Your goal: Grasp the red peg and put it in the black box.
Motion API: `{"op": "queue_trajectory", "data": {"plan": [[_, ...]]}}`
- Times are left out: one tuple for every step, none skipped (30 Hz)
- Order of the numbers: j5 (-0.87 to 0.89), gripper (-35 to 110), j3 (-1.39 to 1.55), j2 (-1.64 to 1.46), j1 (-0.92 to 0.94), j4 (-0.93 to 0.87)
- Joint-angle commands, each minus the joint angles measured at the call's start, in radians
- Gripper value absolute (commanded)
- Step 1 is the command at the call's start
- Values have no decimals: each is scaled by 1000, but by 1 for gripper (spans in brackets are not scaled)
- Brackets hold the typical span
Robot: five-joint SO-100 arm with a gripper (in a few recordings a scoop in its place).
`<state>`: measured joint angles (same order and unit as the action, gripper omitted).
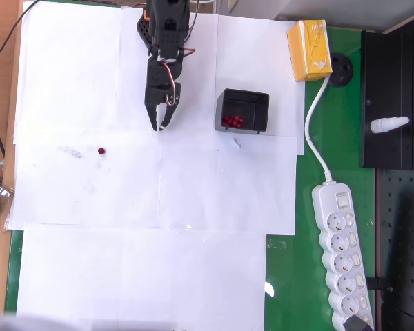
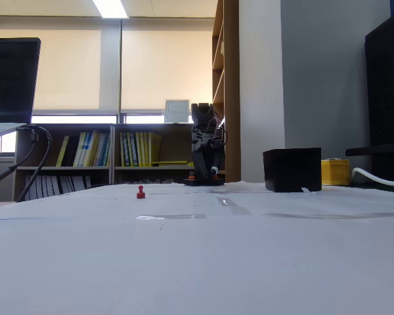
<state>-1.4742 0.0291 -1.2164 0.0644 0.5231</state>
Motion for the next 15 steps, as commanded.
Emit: {"op": "queue_trajectory", "data": {"plan": [[-14, 0, -84, -170, 28, 253], [-11, 0, -87, -206, 29, 298], [-9, 0, -87, -235, 31, 331], [2, 0, -89, -259, 29, 367], [20, 0, -87, -285, 26, 402], [43, 0, -84, -307, 18, 420], [49, 0, -81, -328, 17, 439], [46, 0, -75, -353, 15, 459], [44, 0, -69, -383, 15, 491], [58, 0, -63, -403, 14, 520], [57, 0, -54, -426, 12, 537], [40, 0, -44, -459, 14, 565], [23, 0, -34, -483, 15, 575], [14, 0, -20, -499, 17, 577], [5, 0, -5, -518, 23, 584]]}}
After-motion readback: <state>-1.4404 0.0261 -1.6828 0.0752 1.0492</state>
